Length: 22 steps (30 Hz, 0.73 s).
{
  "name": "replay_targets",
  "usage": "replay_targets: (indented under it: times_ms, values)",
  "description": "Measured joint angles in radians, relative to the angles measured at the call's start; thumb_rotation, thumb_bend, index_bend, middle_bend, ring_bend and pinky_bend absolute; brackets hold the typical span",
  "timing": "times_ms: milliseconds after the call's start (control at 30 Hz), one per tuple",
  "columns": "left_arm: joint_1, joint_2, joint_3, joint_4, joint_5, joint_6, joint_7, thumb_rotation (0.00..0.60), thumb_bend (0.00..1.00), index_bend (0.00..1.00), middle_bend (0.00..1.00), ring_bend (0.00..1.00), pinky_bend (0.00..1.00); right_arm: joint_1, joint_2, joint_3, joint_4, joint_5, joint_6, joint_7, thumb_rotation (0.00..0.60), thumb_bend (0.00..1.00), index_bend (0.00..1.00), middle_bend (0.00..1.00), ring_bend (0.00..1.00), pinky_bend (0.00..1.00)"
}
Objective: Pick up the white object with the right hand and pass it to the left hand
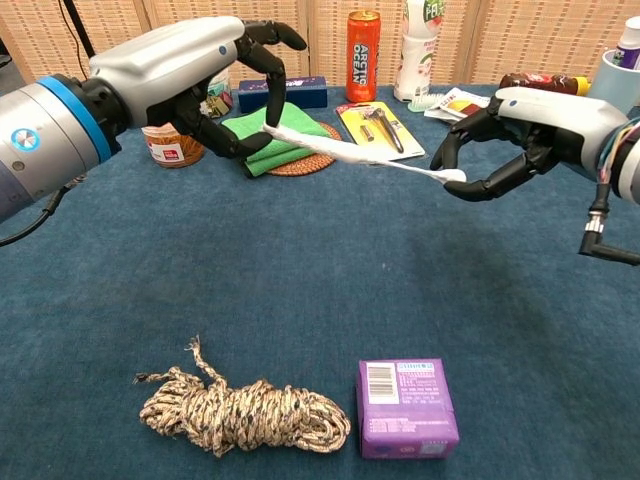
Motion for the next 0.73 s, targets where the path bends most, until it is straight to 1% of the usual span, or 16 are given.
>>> replay_targets:
  times_ms: [300, 733]
  values:
    - [0.011, 0.029, 0.001, -0.011, 0.0, 0.013, -0.026, 0.6, 0.37, 0.68, 0.13, 0.07, 0.01, -0.014, 0.026, -0.001, -0.014, -0.002, 0.011, 0.001, 0.6, 0.39, 0.64, 0.33, 0.14, 0.0]
    - [0.005, 0.021, 0.001, -0.006, -0.003, 0.012, -0.024, 0.6, 0.37, 0.68, 0.13, 0.07, 0.01, -0.022, 0.038, -0.001, -0.007, -0.001, 0.01, 0.015, 0.6, 0.4, 0.64, 0.33, 0.14, 0.0]
